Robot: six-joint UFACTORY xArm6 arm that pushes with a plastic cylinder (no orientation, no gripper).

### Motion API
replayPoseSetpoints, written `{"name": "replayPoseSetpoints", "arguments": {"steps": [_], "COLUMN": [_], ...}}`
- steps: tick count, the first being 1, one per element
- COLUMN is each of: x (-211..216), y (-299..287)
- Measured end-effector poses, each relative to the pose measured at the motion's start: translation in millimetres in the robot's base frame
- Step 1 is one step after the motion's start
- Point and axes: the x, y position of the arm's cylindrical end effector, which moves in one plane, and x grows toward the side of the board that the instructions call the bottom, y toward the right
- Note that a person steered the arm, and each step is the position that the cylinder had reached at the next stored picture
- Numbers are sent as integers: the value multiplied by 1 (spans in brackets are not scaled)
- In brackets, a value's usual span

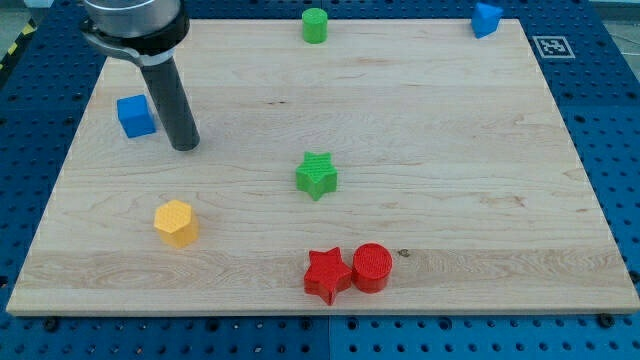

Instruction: Move the red star along with red circle towards the bottom right of the board

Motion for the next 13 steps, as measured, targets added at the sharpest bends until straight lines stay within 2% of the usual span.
{"name": "replayPoseSetpoints", "arguments": {"steps": [3,4,5,7,13], "x": [35,39,39,59,82], "y": [4,18,56,60,72]}}
